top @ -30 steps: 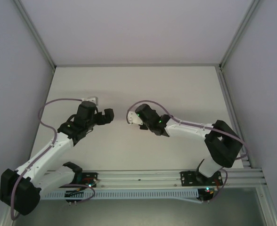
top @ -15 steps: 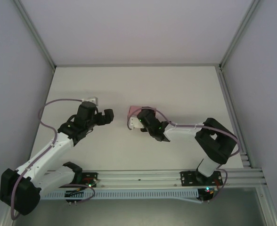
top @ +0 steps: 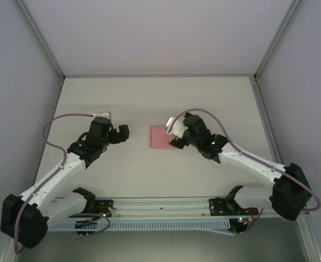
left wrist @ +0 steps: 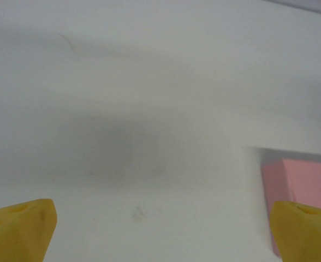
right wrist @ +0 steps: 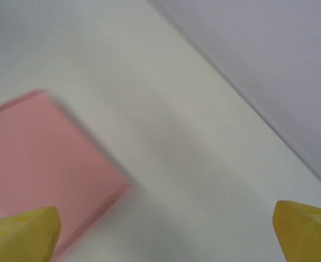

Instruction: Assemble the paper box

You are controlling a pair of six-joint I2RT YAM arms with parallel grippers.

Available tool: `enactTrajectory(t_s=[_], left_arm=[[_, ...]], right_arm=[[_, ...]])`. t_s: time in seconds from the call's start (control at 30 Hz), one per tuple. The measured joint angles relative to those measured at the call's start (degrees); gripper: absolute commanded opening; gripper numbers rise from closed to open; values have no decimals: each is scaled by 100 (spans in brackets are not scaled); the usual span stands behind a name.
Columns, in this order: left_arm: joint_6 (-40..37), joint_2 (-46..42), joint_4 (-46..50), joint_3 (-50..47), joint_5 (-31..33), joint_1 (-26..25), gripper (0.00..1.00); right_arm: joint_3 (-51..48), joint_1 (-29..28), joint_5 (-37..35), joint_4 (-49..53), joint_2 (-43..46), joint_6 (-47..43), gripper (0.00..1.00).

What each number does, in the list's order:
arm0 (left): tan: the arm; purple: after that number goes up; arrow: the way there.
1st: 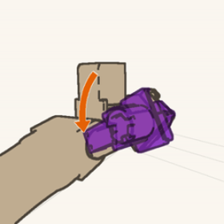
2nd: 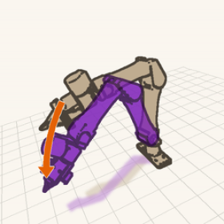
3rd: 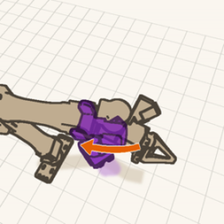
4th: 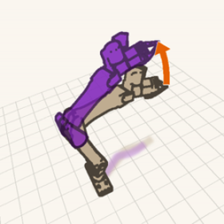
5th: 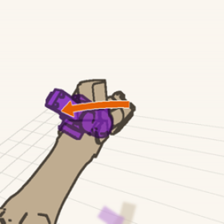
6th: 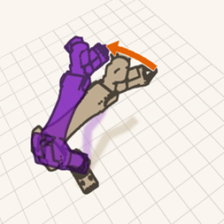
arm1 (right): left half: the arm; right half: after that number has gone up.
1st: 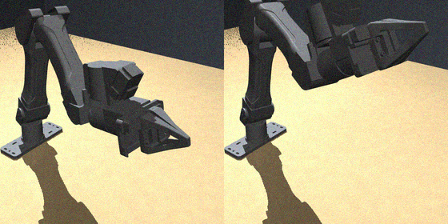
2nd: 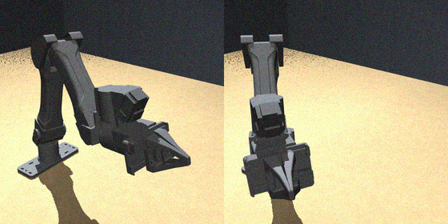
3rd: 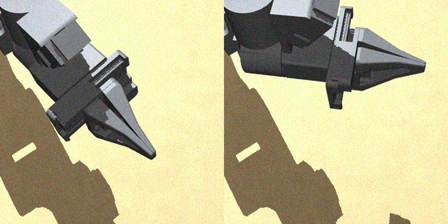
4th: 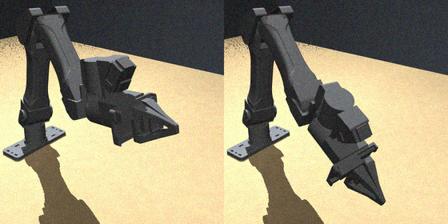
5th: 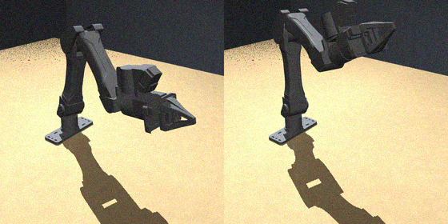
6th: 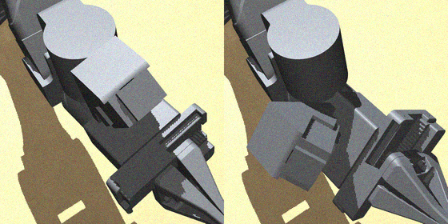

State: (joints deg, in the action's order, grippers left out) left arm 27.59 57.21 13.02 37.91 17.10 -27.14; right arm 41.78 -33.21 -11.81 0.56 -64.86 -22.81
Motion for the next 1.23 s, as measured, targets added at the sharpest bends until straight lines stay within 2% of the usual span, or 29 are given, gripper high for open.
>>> enactTrajectory(t_s=[0.13,0.2,0.3,0.5,0.63,0.73,0.8,0.97,1.23], left_arm=[[-612,107,-1078,-584,573,459,100],[-1016,286,-1696,-809,793,752,100],[-1626,728,-2828,-1113,938,1217,100],[-2424,2131,-5128,-1775,826,1751,100],[-2782,2743,-6271,-1943,319,1996,100],[-2758,3008,-7248,-2323,-175,2503,100],[-2761,3067,-7412,-2424,-254,2614,100],[-2771,3093,-7825,-2415,-457,2514,100],[-2780,3093,-7980,-2415,-518,2516,100]], right_arm=[[-1143,1576,-186,-1137,291,1261,100],[-1784,2079,-234,-1714,214,1644,100],[-2562,2485,-199,-2660,-94,1980,100],[-2955,2612,-85,-4723,-1215,2041,100],[-2804,2787,101,-5899,-2190,2070,100],[-2542,3025,227,-5643,-2505,2223,100],[-2382,3132,267,-5683,-2500,2319,100],[-2323,3174,289,-5810,-2500,2409,100],[-2323,3174,323,-5814,-2500,2435,100]])
